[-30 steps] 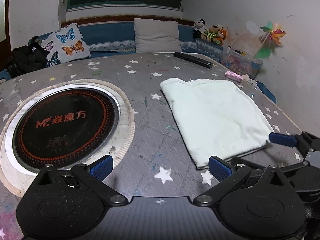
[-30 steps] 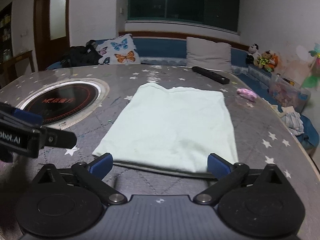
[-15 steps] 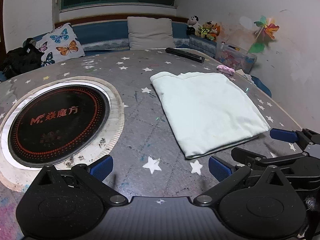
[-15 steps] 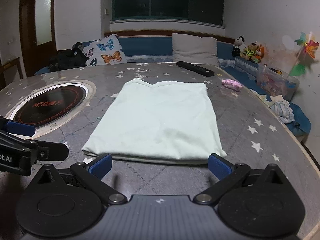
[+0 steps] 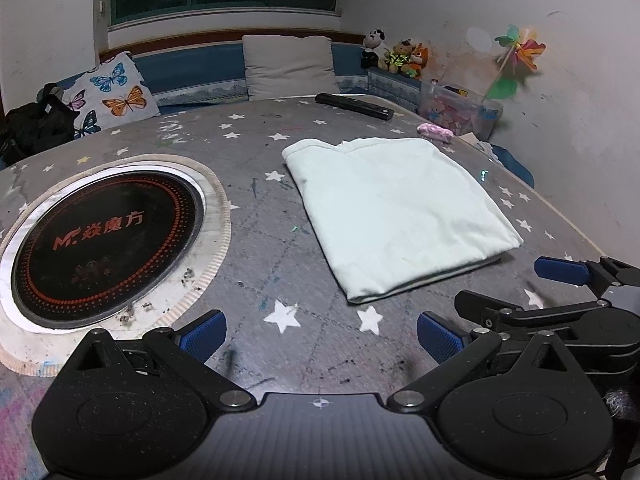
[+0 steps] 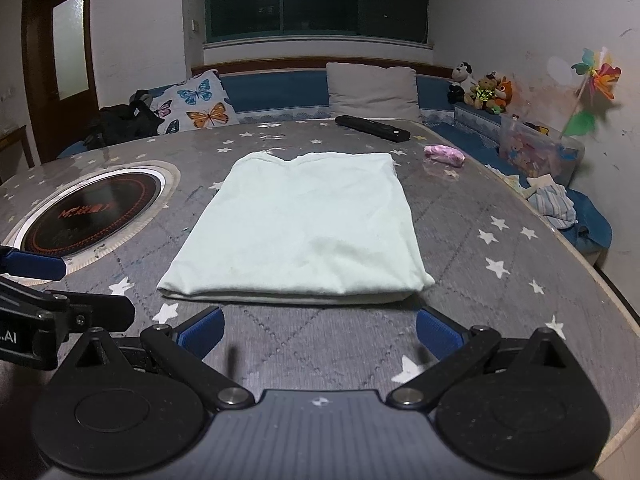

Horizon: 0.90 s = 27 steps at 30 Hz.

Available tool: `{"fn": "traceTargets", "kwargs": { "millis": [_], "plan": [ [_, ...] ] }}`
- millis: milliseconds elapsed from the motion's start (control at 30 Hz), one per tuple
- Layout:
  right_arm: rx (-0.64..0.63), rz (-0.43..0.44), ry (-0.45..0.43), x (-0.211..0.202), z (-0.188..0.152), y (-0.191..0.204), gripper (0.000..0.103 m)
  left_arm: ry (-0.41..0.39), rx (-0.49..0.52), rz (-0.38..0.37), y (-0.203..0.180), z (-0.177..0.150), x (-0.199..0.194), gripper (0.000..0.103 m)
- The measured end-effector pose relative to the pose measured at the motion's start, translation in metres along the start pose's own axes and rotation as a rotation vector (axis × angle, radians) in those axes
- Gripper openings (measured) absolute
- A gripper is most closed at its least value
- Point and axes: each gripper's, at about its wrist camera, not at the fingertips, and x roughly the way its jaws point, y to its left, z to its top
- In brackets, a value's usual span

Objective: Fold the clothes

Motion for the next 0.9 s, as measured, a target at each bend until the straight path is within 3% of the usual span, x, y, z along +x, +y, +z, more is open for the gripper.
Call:
{"fn": "traceTargets", "kwargs": {
  "millis": [900],
  "plan": [
    [0.038,-0.012,0.003,-0.011,-0.011,-0.001,0.103,-0.002,0.051,0.004,-0.010,-0.010,-0.007,0.103]
  ]
}}
